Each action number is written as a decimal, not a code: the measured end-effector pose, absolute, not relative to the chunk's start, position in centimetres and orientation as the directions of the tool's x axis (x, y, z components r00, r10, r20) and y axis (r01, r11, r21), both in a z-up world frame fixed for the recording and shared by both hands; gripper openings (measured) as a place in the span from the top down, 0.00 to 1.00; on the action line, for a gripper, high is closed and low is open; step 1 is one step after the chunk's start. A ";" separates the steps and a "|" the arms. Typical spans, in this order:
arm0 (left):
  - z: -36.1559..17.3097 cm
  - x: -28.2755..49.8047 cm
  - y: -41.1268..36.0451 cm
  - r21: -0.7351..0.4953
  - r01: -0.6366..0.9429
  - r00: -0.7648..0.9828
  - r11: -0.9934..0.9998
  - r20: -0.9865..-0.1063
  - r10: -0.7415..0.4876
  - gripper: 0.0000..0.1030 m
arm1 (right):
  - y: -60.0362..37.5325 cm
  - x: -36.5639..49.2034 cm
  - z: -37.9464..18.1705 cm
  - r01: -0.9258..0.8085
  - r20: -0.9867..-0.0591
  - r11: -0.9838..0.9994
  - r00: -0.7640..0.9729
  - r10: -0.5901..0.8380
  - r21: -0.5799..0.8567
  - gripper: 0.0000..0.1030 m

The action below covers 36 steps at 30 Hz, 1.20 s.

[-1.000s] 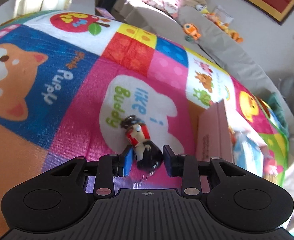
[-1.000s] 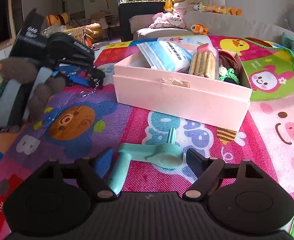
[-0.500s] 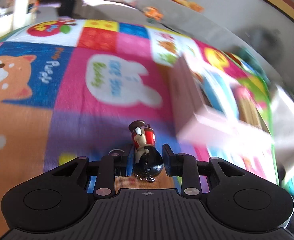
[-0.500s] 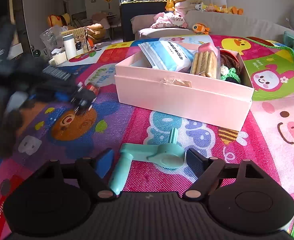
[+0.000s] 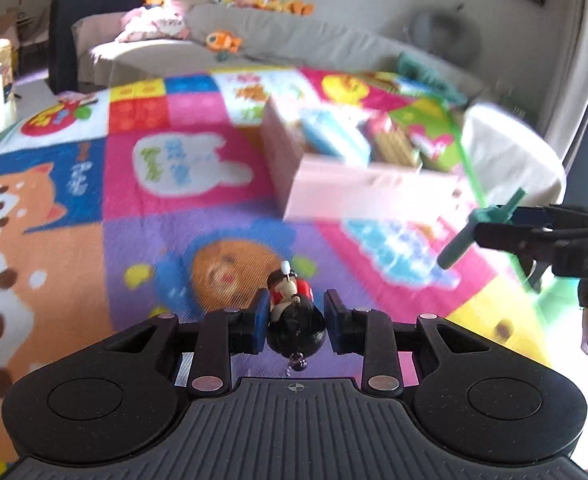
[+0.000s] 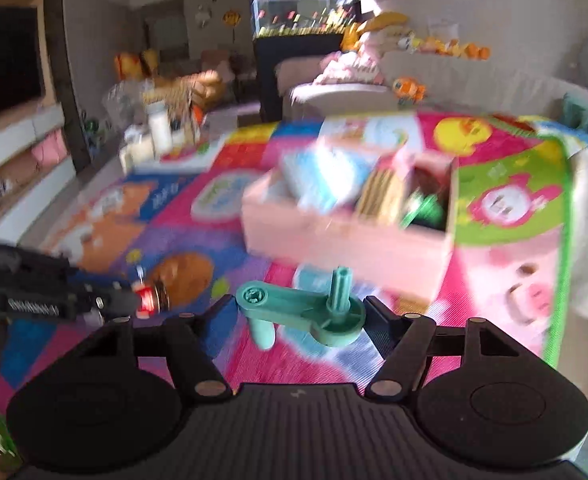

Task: Organize objects
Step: 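Lift the figure and teal toy and carry both toward the pink box, then lower the figure and teal toy into the pink box and open both grippers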

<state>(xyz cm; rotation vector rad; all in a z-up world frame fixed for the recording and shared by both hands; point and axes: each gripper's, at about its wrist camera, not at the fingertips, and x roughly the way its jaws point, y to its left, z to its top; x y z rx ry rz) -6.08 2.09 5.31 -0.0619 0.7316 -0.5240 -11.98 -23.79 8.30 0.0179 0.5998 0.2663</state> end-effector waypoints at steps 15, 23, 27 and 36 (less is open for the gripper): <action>15.1 6.0 -6.2 -0.312 0.490 0.736 0.814 -0.352 -0.578 0.68 | -29.8 -10.7 13.0 -0.165 -0.381 0.977 0.901 0.205 0.134 0.33; 12.6 10.7 -7.6 -0.355 0.442 0.765 0.824 -0.331 -0.553 0.69 | -31.4 -7.8 11.9 -0.091 -0.428 0.986 0.893 0.142 0.137 0.33; 11.2 10.2 -5.0 -0.391 0.429 0.750 0.814 -0.349 -0.563 0.69 | -31.8 -5.3 12.4 -0.071 -0.444 0.985 0.886 0.136 0.159 0.33; 6.6 4.6 0.8 -0.415 0.409 0.684 0.812 -0.450 -0.575 0.70 | -30.4 6.4 15.3 -0.035 -0.493 0.949 0.848 0.195 0.315 0.33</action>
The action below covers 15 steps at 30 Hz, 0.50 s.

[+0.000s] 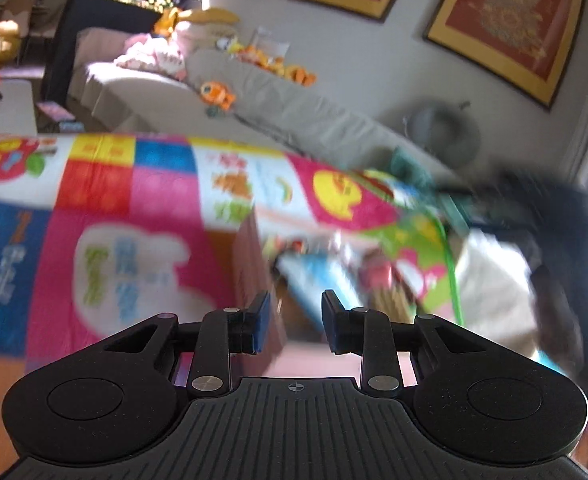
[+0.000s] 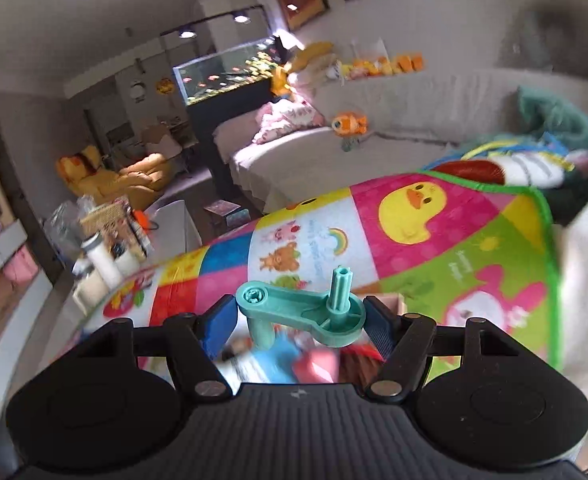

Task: Organize objects
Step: 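Lower the figure and teal toy into the pink box and open both grippers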

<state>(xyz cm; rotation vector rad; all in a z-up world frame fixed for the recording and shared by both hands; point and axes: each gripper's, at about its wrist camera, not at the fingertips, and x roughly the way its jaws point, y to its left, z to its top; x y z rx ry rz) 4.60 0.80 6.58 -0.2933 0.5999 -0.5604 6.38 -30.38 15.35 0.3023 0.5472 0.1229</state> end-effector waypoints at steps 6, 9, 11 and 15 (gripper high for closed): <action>6.0 3.8 2.8 -0.408 0.374 0.680 0.833 -0.489 -0.546 0.70 | -30.8 13.6 13.1 0.132 -0.660 0.908 0.729 0.182 0.396 0.29; 6.0 4.0 3.2 -0.414 0.361 0.687 0.836 -0.489 -0.538 0.70 | -31.6 11.0 13.0 0.120 -0.640 0.918 0.751 0.165 0.378 0.29; 6.1 4.4 2.8 -0.420 0.353 0.683 0.836 -0.495 -0.538 0.70 | -32.6 8.7 13.5 0.114 -0.614 0.928 0.777 0.139 0.355 0.29; 6.0 4.9 0.8 -0.416 0.362 0.668 0.834 -0.509 -0.543 0.70 | -34.1 4.2 13.8 0.094 -0.578 0.961 0.813 0.076 0.258 0.29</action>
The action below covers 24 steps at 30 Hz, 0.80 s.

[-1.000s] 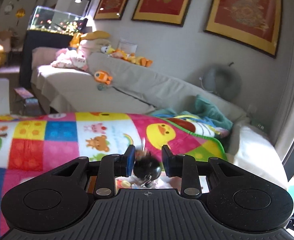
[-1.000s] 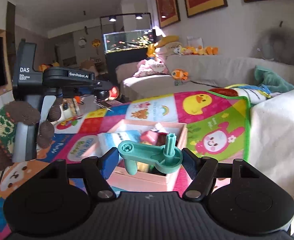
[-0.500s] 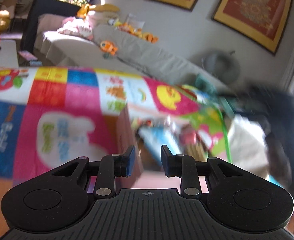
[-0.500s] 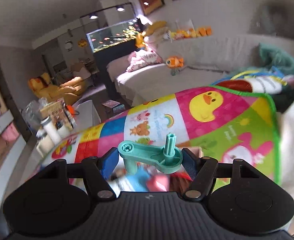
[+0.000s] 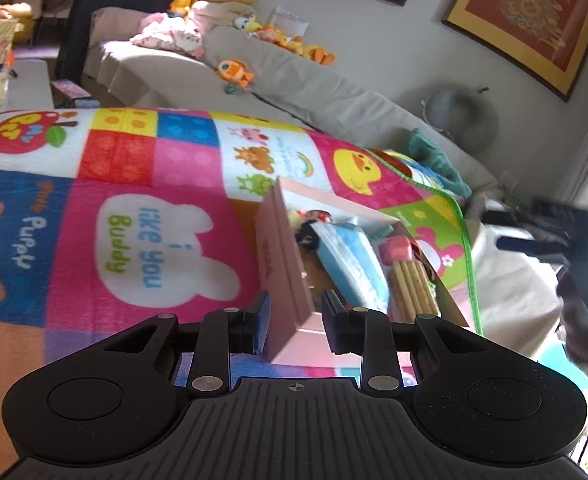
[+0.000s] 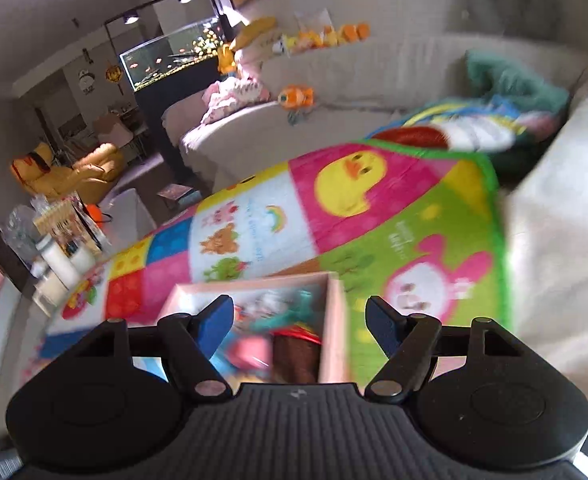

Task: Organize objects
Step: 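Lower the figure and teal toy into the pink box and open both grippers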

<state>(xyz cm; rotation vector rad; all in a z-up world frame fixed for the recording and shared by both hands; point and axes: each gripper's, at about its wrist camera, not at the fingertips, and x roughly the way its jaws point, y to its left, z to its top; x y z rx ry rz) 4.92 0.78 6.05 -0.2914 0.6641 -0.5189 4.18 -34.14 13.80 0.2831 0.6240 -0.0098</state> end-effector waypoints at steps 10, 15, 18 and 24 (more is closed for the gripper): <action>5.1 9.8 -4.5 -0.234 0.223 0.648 0.946 -0.689 -0.324 0.54 | -29.5 -3.8 6.4 -0.120 -0.630 0.989 0.776 0.040 -0.085 0.43; 4.8 9.0 -3.1 -0.186 0.220 0.673 0.958 -0.682 -0.287 0.25 | -26.9 -2.1 4.6 -0.153 -0.608 0.980 0.792 0.046 -0.125 0.43; 5.2 8.1 -0.1 -0.176 0.157 0.718 0.972 -0.655 -0.235 0.13 | -24.5 -1.1 3.9 -0.183 -0.582 0.969 0.812 0.054 -0.166 0.39; 5.1 8.8 5.9 -0.194 0.016 0.757 0.981 -0.639 -0.139 0.04 | -20.0 3.2 4.2 -0.278 -0.587 0.952 0.796 0.151 -0.131 0.40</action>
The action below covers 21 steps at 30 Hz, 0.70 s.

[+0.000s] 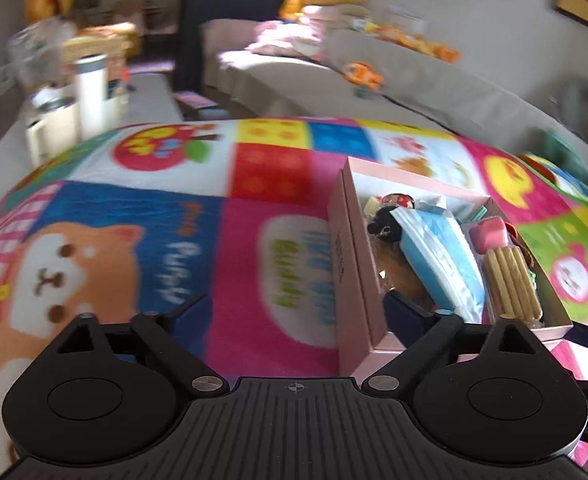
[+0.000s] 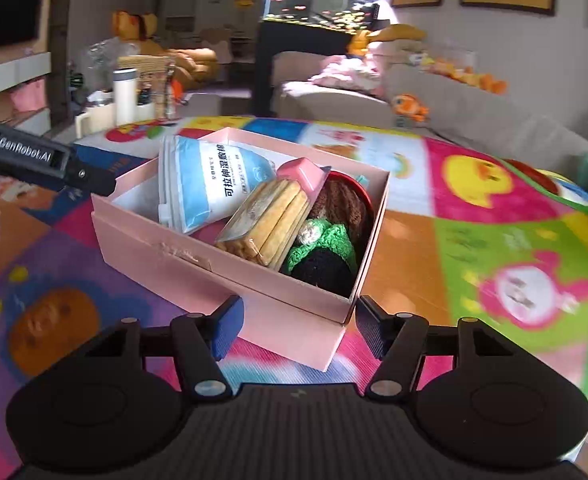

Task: Organize objects

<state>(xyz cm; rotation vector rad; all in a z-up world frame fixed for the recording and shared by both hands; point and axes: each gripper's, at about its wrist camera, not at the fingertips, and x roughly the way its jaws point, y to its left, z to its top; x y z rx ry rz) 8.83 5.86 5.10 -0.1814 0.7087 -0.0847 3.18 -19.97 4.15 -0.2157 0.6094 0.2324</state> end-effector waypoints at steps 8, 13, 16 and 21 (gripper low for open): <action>4.4 10.3 8.0 -0.249 -0.020 0.754 0.968 -0.640 -0.149 0.03 | -16.2 6.0 4.2 -0.290 -0.577 0.938 0.806 0.133 -0.189 0.40; 4.4 9.2 8.3 -0.282 -0.015 0.797 0.959 -0.583 -0.159 0.05 | -16.5 5.3 4.2 -0.266 -0.596 0.950 0.794 0.118 -0.166 0.18; 5.9 5.8 8.3 -0.270 0.012 0.852 0.963 -0.502 -0.151 0.05 | -17.1 3.1 4.3 -0.249 -0.607 0.961 0.785 0.125 -0.123 0.08; 5.7 -1.5 6.2 -0.212 0.110 0.836 0.971 -0.509 -0.206 0.05 | -18.1 -2.2 3.4 -0.205 -0.649 0.977 0.750 0.125 -0.049 0.00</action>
